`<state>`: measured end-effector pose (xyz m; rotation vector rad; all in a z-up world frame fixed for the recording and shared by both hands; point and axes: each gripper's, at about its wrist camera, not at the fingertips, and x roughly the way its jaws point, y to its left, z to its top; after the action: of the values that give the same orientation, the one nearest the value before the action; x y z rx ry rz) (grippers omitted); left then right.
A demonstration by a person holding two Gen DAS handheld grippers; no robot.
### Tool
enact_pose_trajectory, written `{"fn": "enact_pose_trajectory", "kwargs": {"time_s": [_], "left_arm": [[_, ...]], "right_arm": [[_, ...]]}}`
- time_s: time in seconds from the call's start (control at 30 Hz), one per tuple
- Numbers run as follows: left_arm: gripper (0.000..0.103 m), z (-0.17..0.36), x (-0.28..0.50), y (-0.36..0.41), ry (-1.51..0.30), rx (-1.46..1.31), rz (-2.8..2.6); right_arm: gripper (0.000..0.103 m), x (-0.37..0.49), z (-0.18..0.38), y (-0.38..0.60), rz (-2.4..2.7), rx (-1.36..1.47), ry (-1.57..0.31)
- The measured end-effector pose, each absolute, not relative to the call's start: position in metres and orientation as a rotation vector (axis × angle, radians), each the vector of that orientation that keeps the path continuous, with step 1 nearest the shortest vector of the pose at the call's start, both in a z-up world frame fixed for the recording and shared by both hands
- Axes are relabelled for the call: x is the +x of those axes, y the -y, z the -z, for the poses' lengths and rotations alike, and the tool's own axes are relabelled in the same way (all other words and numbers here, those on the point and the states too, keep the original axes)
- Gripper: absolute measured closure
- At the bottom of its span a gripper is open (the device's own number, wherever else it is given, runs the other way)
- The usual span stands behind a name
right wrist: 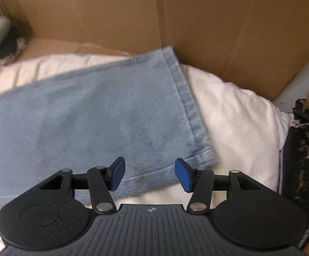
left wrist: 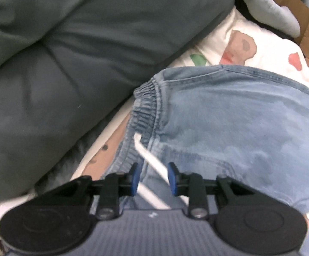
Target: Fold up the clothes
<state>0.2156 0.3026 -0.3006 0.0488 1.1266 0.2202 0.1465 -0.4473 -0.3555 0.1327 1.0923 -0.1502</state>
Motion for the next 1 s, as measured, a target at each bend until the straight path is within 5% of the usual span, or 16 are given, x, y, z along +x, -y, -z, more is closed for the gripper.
{"fn": "enact_pose_trajectory", "kwargs": {"time_s": [0.43,1.0], "left_arm": [[0.044,0.195,0.149,-0.288,-1.114,0.012,-0.226],[0.036,0.093,0.079,-0.265,-1.204,0.046,-0.175]], "right_arm": [[0.043,0.099,0.197,0.491,0.047,0.109,-1.005],[0.038,-0.043,0.046,0.514,0.095,0.345,-0.858]]}}
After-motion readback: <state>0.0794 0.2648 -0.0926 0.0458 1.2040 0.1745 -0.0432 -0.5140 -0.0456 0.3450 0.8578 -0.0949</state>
